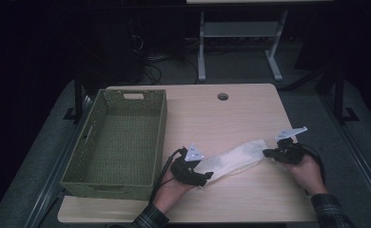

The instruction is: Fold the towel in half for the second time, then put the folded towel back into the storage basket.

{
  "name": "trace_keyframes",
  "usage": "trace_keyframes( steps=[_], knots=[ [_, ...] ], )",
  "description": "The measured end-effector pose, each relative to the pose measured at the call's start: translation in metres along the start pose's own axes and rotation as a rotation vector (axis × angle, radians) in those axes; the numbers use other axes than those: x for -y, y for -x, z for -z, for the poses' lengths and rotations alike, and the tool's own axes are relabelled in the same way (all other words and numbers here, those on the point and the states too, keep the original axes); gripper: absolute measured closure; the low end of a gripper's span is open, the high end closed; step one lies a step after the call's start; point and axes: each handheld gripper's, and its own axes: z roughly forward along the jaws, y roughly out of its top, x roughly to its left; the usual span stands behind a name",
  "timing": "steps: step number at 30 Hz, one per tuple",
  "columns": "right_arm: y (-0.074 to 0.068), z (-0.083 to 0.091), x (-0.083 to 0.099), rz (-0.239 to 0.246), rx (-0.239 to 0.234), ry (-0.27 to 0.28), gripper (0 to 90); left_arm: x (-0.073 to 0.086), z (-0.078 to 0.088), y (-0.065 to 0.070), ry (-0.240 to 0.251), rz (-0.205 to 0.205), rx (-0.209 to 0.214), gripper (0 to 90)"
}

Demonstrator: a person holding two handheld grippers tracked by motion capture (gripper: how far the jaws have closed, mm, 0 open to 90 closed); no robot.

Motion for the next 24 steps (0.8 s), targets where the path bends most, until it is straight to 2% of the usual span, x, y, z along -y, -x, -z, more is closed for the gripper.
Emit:
trace_keyframes(
  steps=[4,10,18,24],
  knots=[
    [0.002,-0.006,-0.006,0.025,-0.001,0.013,89.0,0.000,-0.002,0.001,0.002,0.009,0.005,33.6],
    [0.011,-0.014,-0.016,0.030,-0.019,0.020,89.1,0.000,-0.003,-0.001,-0.001,0.015,0.003,33.6],
    [0.017,-0.029,-0.036,0.074,-0.016,0.022,89.1,-0.001,-0.004,-0.002,0.008,0.030,0.002,33.7],
    [0.020,-0.043,-0.053,0.079,-0.032,0.020,89.1,-0.001,-0.003,-0.004,0.002,0.030,-0.008,33.7]
  ],
)
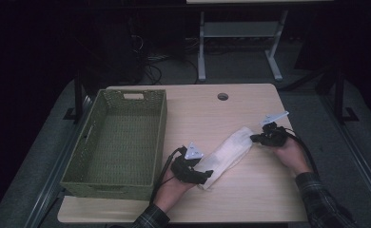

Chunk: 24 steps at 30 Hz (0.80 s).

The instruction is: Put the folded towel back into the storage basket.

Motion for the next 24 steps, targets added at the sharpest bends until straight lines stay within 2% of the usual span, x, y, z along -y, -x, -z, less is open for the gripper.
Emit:
trace_keyframes(
  steps=[2,8,11,13,16,19,21,24],
  knots=[
    [0.002,-0.005,-0.006,0.017,-0.001,-0.001,89.1,0.000,0.000,0.000,0.003,-0.003,-0.001,33.8],
    [0.004,-0.017,-0.020,0.023,-0.012,0.015,87.6,-0.002,-0.002,-0.001,0.003,-0.004,-0.007,35.0],
    [0.004,-0.008,-0.017,0.007,-0.010,0.037,79.7,-0.002,-0.003,-0.001,0.010,0.000,-0.007,36.7],
    [0.003,0.003,-0.013,-0.009,-0.001,0.077,71.0,-0.002,-0.004,-0.002,0.017,0.008,-0.003,39.1],
    [0.003,0.016,-0.008,-0.043,0.010,0.104,56.0,-0.002,-0.006,-0.007,0.012,0.009,-0.025,48.1],
    [0.002,0.028,-0.001,-0.069,0.020,0.129,45.7,-0.003,-0.008,-0.012,0.020,0.036,0.000,61.1],
    [0.000,0.033,0.005,-0.092,0.017,0.145,41.0,-0.003,-0.010,-0.012,0.017,0.021,-0.017,70.5],
    [-0.005,0.039,0.014,-0.105,0.006,0.136,34.2,-0.002,-0.012,-0.014,-0.006,0.023,-0.021,83.1]
  ],
)
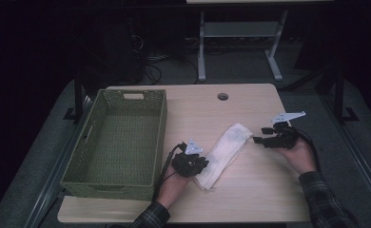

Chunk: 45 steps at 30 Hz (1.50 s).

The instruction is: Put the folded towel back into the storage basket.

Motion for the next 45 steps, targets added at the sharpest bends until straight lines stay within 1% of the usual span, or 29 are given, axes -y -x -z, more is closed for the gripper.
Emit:
trace_keyframes(
  steps=[1,2,4,5,7,8,10,12,13,15,16,17,20,21,22,23,24,25,27,30,31,33,36,38,39,41,42,45],
  knots=[
    [-0.002,0.002,0.003,0.002,-0.002,-0.008,33.2,0.000,0.000,0.000,-0.009,-0.005,-0.003,87.1],
    [-0.004,0.005,0.006,-0.007,-0.005,-0.016,31.2,0.001,0.000,0.000,-0.014,-0.005,-0.001,89.1],
    [-0.007,0.010,0.012,-0.017,-0.018,-0.026,28.1,0.001,-0.001,0.001,-0.033,-0.008,-0.005,89.6],
    [-0.009,0.013,0.014,-0.033,-0.019,-0.030,27.5,0.002,-0.002,0.001,-0.040,-0.006,-0.009,89.6],
    [-0.013,0.018,0.018,-0.047,-0.033,-0.011,26.2,0.003,-0.004,0.000,-0.063,-0.018,-0.019,89.6],
    [-0.015,0.019,0.019,-0.044,-0.035,-0.005,24.6,0.004,-0.005,0.000,-0.070,-0.023,-0.019,89.6],
    [-0.018,0.021,0.019,-0.028,-0.024,0.003,20.0,0.005,-0.006,0.000,-0.079,-0.026,-0.012,89.5],
    [-0.019,0.022,0.017,-0.016,-0.016,0.022,15.2,0.005,-0.007,0.001,-0.097,-0.036,-0.006,89.4],
    [-0.019,0.023,0.015,-0.011,-0.022,0.034,15.9,0.005,-0.008,0.001,-0.099,-0.043,-0.002,89.1],
    [-0.019,0.025,0.014,-0.002,-0.073,0.068,17.3,0.006,-0.009,0.003,-0.092,-0.027,0.009,89.1],
    [-0.019,0.025,0.015,0.006,-0.085,0.084,16.2,0.006,-0.010,0.003,-0.093,-0.027,0.013,89.0],
    [-0.021,0.026,0.015,0.010,-0.080,0.085,15.7,0.006,-0.010,0.003,-0.094,-0.027,0.016,89.1],
    [-0.026,0.024,0.018,0.044,-0.035,0.086,15.2,0.006,-0.010,0.005,-0.097,-0.028,0.027,89.1],
    [-0.028,0.023,0.020,0.060,-0.024,0.079,19.4,0.006,-0.010,0.005,-0.105,-0.038,0.033,89.1],
    [-0.028,0.021,0.020,0.066,-0.049,0.049,23.4,0.007,-0.010,0.007,-0.105,-0.036,0.040,89.1],
    [-0.028,0.019,0.020,0.058,-0.075,0.033,23.4,0.006,-0.010,0.007,-0.110,-0.048,0.044,89.1],
    [-0.027,0.017,0.020,0.050,-0.089,0.019,24.1,0.007,-0.010,0.008,-0.112,-0.046,0.053,89.1],
    [-0.027,0.015,0.020,0.054,-0.098,0.008,25.1,0.007,-0.010,0.009,-0.114,-0.049,0.060,89.1],
    [-0.029,0.013,0.020,0.070,-0.090,-0.007,25.1,0.007,-0.010,0.011,-0.119,-0.057,0.075,89.1],
    [-0.029,0.010,0.019,0.049,-0.099,-0.031,22.9,0.006,-0.012,0.017,-0.120,-0.073,0.107,89.1],
    [-0.029,0.010,0.019,0.060,-0.098,-0.035,22.3,0.006,-0.013,0.019,-0.125,-0.088,0.116,89.1],
    [-0.030,0.008,0.019,0.061,-0.089,-0.041,21.2,0.005,-0.015,0.026,-0.116,-0.098,0.134,89.1],
    [-0.031,0.007,0.018,0.064,-0.074,-0.050,19.5,0.004,-0.018,0.035,-0.113,-0.130,0.160,89.1],
    [-0.031,0.007,0.018,0.061,-0.069,-0.053,18.5,0.003,-0.019,0.042,-0.124,-0.168,0.160,89.1],
    [-0.031,0.007,0.017,0.061,-0.069,-0.054,18.0,0.002,-0.020,0.045,-0.123,-0.179,0.167,89.1],
    [-0.031,0.007,0.017,0.072,-0.064,-0.052,16.4,0.001,-0.023,0.051,-0.121,-0.190,0.187,89.0],
    [-0.032,0.007,0.017,0.062,-0.062,-0.059,16.3,0.001,-0.024,0.054,-0.115,-0.185,0.197,89.0],
    [-0.032,0.007,0.017,0.059,-0.063,-0.059,16.2,0.000,-0.028,0.063,-0.110,-0.196,0.229,89.0]
  ],
)
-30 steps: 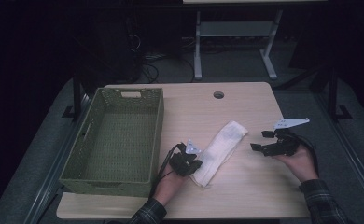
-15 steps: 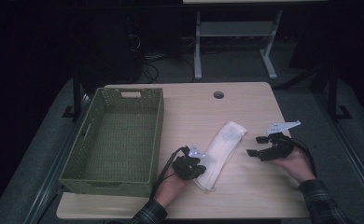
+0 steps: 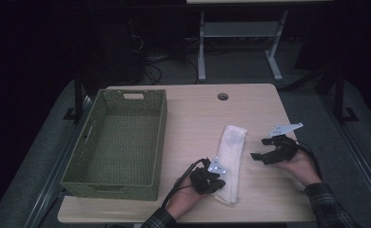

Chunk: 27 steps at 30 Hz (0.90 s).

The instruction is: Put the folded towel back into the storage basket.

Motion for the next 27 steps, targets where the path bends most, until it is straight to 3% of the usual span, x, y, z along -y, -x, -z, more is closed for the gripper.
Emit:
trace_keyframes(
  steps=[10,14,18,21,24,27],
  knots=[
    [-0.001,-0.005,0.000,0.009,0.004,-0.026,16.0,-0.014,-0.021,0.021,0.020,-0.047,0.089,87.4],
    [0.000,-0.005,0.000,0.003,0.004,-0.018,16.0,-0.016,-0.022,0.021,0.021,-0.052,0.115,84.4],
    [0.001,-0.004,0.000,0.004,0.004,-0.019,16.0,-0.018,-0.014,0.017,0.044,-0.060,0.088,73.1],
    [0.002,-0.006,0.001,0.006,0.006,-0.020,16.0,-0.023,-0.008,0.010,0.055,-0.098,0.058,61.3],
    [0.002,-0.005,0.001,0.006,0.007,-0.021,16.0,-0.030,-0.009,0.002,0.044,-0.131,0.093,48.4],
    [0.002,-0.004,0.001,0.005,0.008,-0.020,16.1,-0.035,-0.014,-0.002,0.025,-0.182,0.087,37.3]
  ],
)
